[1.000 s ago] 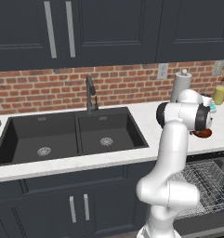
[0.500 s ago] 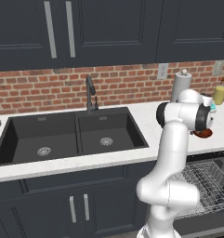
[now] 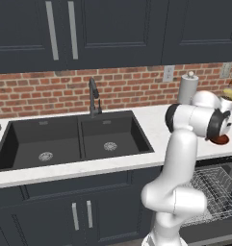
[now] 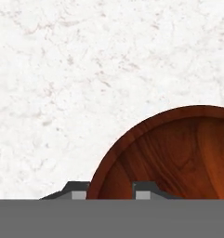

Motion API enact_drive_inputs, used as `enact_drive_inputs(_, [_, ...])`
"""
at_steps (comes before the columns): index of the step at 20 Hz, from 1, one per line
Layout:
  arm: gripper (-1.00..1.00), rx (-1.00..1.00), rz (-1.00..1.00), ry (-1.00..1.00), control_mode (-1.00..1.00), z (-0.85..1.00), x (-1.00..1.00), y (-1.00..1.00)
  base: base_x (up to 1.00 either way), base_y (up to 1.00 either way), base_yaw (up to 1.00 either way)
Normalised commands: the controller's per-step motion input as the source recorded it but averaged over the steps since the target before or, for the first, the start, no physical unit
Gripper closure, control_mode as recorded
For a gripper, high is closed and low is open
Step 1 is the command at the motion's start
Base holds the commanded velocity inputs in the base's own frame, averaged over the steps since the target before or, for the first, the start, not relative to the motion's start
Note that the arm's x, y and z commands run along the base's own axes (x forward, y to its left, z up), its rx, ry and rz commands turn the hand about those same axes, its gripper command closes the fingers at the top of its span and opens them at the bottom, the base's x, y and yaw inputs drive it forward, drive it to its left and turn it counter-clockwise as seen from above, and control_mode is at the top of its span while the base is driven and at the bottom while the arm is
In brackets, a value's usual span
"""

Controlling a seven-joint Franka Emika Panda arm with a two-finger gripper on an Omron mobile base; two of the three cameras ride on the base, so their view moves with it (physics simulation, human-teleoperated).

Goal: Pick up the cup and bowl from the counter, place them in the dishwasher, and close the dishwasher door.

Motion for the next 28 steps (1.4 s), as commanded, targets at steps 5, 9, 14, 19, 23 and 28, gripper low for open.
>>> enact_drive_inputs(5, [1.00,0.00,0.08,-0.07,-1.00,0.28,-0.94,0.02,0.00,0.00,0.00])
enact_drive_inputs(9, [1.00,0.00,0.15,-0.08,-1.00,0.05,-1.00,0.07,0.00,0.00,0.00])
enact_drive_inputs(14, [1.00,0.00,0.18,-0.15,-1.00,0.00,-1.00,0.00,0.00,0.00,0.00])
enact_drive_inputs(19, [1.00,0.02,0.15,-0.16,-1.00,-0.06,-1.00,0.00,0.00,0.00,0.00])
enact_drive_inputs(23, [1.00,0.02,0.19,-0.10,-1.00,-0.21,-1.00,0.00,0.00,0.00,0.00])
enact_drive_inputs(28, [1.00,0.05,0.26,-0.07,-1.00,-0.33,-0.99,0.00,0.00,0.00,0.00])
